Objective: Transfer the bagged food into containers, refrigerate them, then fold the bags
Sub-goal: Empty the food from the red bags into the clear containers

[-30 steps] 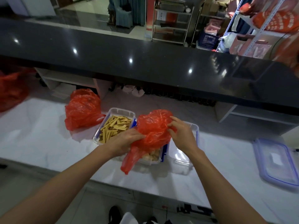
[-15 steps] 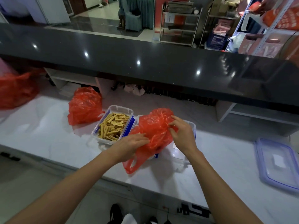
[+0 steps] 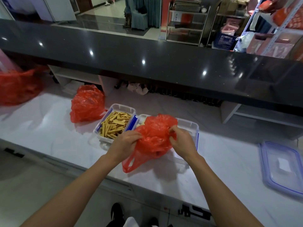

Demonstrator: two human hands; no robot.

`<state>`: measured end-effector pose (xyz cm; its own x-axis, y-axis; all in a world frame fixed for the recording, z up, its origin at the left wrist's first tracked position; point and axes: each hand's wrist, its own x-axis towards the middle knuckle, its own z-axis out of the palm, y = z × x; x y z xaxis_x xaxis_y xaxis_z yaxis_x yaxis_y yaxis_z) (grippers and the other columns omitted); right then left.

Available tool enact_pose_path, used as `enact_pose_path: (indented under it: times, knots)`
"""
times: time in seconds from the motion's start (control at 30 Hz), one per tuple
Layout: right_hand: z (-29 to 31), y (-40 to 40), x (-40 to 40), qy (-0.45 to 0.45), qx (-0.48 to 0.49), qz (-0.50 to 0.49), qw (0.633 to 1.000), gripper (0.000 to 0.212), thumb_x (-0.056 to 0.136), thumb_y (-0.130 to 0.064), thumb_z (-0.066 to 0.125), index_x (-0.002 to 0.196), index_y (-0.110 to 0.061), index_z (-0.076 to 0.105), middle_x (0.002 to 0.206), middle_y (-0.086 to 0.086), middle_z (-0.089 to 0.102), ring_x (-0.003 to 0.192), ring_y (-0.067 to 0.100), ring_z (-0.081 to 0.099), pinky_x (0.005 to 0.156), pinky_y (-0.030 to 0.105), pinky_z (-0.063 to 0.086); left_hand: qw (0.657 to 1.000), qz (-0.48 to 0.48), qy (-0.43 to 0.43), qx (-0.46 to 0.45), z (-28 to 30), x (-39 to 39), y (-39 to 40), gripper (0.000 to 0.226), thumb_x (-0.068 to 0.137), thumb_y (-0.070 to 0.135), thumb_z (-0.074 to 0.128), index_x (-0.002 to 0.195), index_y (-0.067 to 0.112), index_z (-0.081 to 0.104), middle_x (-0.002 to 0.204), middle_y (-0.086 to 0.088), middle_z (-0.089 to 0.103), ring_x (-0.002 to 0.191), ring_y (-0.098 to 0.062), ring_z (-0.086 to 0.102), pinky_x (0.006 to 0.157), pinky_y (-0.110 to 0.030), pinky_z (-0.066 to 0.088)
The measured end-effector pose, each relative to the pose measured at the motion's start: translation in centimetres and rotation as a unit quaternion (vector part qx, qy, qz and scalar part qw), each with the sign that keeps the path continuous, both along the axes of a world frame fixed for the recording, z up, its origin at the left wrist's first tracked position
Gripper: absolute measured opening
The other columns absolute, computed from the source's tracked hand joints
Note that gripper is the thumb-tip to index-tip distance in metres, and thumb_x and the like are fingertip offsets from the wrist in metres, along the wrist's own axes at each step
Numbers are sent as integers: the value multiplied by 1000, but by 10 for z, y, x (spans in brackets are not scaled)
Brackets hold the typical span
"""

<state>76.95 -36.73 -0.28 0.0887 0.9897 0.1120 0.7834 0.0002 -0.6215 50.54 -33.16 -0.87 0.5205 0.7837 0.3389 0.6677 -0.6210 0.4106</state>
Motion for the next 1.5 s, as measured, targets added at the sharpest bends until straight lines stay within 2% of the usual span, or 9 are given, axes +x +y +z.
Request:
enact_pose_path:
  times: [0.13, 0.3, 0.47, 0.57, 0.7, 0.97, 1.1, 1.27, 1.5]
  knots:
    - [19, 7, 1, 45, 98, -50, 993, 12, 92, -8, 62, 97, -19, 61, 88, -6, 69, 78, 14, 64, 70, 28, 53, 996, 38, -67, 46, 30, 3, 12, 24, 83, -9, 70, 101, 5, 78, 102, -10, 76, 95, -22, 70, 91, -27, 53]
    - [27, 12, 2, 43, 122, -62, 990, 12, 91, -7, 64, 99, -17, 64, 93, -4, 69, 83, 11, 62, 75, 17, 46, 995, 6, -46, 84, 40, 0, 14, 25, 94, 16, 52, 96, 5, 75, 94, -8, 69, 87, -22, 64, 75, -31, 56]
    - [25, 6, 5, 52, 108, -72, 990, 9, 91, -9, 66, 94, -17, 65, 86, -7, 66, 78, 9, 63, 69, 18, 50, 998, 15, -21, 63, 34, -7, 12, 39, 97, 27, 44, 108, 4, 75, 106, -11, 68, 97, -26, 64, 79, -38, 60]
    - [30, 9, 4, 58, 116, -73, 989, 6, 93, -16, 67, 96, -20, 64, 93, -7, 70, 85, 11, 65, 74, 23, 54, 996, 49, -36, 64, 39, -14, 16, 37, 97, 23, 45, 112, 5, 73, 116, -11, 69, 105, -28, 66, 89, -43, 59]
    - [50, 22, -10, 68, 151, -64, 984, 16, 95, -16, 66, 110, -18, 66, 108, -4, 70, 97, 12, 64, 86, 28, 54, 990, 83, -95, 69, 57, -18, 28, 26, 94, 2, 57, 113, 5, 74, 115, -7, 72, 104, -23, 67, 95, -35, 55]
    - [87, 48, -39, 74, 201, -63, 975, 17, 94, -14, 66, 111, -16, 69, 112, -3, 70, 101, 11, 64, 92, 29, 54, 971, 118, -206, 37, 84, -38, 51, 25, 92, -1, 61, 108, 11, 76, 101, 0, 75, 92, -11, 68, 80, -20, 56]
    - [105, 62, -79, 65, 225, -54, 971, 19, 93, -14, 68, 112, -16, 69, 112, -7, 68, 103, 8, 62, 95, 27, 52, 959, 135, -250, 15, 90, -79, 64, 26, 93, -1, 61, 108, 13, 76, 99, 6, 73, 90, -7, 68, 80, -19, 56]
    - [130, 84, -165, 67, 245, -30, 967, 21, 93, -15, 68, 114, -16, 69, 120, -3, 68, 112, 10, 62, 100, 27, 50, 940, 171, -293, -28, 100, -155, 74, 26, 97, 3, 55, 107, 22, 69, 97, 14, 68, 90, 14, 60, 75, -2, 46]
    - [153, 118, -300, 69, 274, 19, 959, 20, 94, -16, 67, 114, -15, 70, 122, -2, 68, 114, 10, 62, 99, 30, 52, 902, 208, -371, -75, 100, -280, 89, 19, 102, 6, 52, 106, 23, 62, 98, 10, 68, 91, -7, 68, 79, -23, 59]
